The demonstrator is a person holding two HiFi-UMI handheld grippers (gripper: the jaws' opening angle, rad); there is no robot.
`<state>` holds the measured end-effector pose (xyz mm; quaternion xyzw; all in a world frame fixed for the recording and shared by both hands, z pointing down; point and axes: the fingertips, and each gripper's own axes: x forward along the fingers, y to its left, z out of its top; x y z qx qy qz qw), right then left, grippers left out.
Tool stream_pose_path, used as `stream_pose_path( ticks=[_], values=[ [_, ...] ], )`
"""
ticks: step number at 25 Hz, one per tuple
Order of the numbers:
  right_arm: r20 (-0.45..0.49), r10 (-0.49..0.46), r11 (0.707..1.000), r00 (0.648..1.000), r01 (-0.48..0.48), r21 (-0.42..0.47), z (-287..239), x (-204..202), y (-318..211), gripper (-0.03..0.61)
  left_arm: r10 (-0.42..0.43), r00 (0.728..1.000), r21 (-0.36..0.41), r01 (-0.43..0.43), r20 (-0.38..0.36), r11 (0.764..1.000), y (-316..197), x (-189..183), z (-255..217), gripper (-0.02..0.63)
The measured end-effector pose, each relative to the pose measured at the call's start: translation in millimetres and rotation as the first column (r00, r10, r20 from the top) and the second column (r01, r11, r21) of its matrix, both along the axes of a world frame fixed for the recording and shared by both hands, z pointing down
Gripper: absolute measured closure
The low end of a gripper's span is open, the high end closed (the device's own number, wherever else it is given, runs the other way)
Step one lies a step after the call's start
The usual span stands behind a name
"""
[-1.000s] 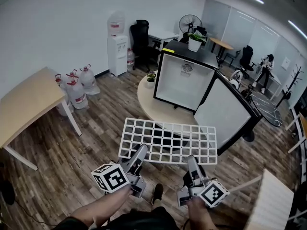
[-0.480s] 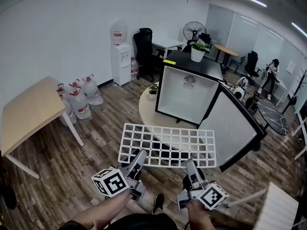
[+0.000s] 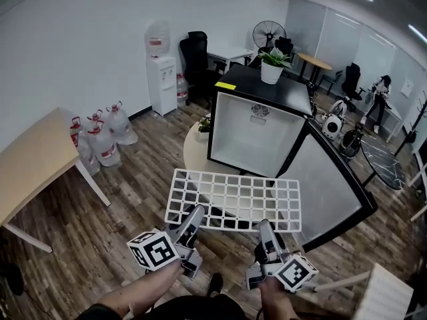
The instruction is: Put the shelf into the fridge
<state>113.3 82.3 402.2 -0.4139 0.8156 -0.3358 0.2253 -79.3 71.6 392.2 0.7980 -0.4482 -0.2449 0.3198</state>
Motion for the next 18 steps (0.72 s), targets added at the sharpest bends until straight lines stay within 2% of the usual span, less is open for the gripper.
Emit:
stream_pose_path(
  ticks=[8,12,18],
  values=[
    [-0.01,-0.001,0.999,1.0,0.001,-0.047,5.4,21.2,-63.8,0.479,-0.006,1.0,-0.034,0.006,-0.004,0.999,-63.9,20.4,6.3,0.518],
    [0.028,-0.048,0.999,0.998,0.048,-0.006,-2.5,24.2,-91.4,0.479,-0.004,1.0,-0.044,0.004,-0.004,0.999,-90.4,32.1,10.4,0.518],
    [0.033,-0.056,0.998,0.998,0.057,-0.025,7.7,41.3,-126.2,0.479,-0.011,1.0,-0.069,0.012,0.016,0.998,-125.2,48.8,18.6,0.518]
  ],
)
